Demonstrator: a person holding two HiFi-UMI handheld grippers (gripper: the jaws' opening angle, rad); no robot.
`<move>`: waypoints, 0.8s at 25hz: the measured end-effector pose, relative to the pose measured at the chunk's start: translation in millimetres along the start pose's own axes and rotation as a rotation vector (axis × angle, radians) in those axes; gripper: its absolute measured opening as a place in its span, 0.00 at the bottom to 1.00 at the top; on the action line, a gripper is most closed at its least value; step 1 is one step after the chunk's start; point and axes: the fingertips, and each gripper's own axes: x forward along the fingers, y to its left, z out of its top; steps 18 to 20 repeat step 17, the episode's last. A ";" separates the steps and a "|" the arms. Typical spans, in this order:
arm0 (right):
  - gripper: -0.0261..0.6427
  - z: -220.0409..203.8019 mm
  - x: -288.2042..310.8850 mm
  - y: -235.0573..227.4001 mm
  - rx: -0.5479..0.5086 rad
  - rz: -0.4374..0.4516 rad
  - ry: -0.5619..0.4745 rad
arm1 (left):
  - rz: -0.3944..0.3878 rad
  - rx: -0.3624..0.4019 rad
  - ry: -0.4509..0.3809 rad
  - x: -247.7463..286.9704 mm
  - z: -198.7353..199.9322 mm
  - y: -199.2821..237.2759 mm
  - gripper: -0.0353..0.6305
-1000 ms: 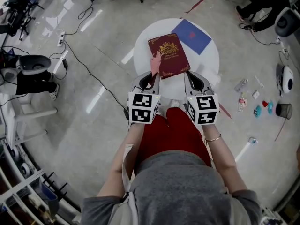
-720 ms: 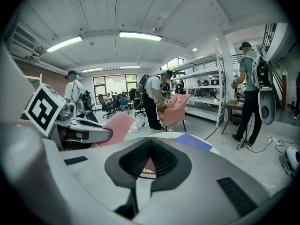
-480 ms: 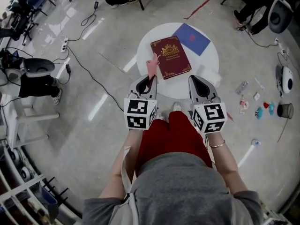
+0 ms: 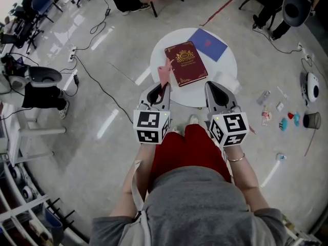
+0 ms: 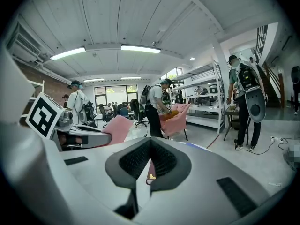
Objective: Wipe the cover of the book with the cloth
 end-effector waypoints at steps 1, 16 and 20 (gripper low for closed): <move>0.08 1.1 -1.7 1.1 -0.003 -0.001 -0.005 | 0.000 0.001 -0.006 -2.0 0.8 0.0 0.11; 0.08 8.3 -25.3 19.2 -0.025 -0.030 -0.050 | 0.002 0.005 -0.055 -37.1 7.6 3.1 0.11; 0.08 8.1 -26.2 20.2 -0.026 -0.031 -0.051 | 0.002 0.005 -0.057 -39.0 7.5 3.2 0.11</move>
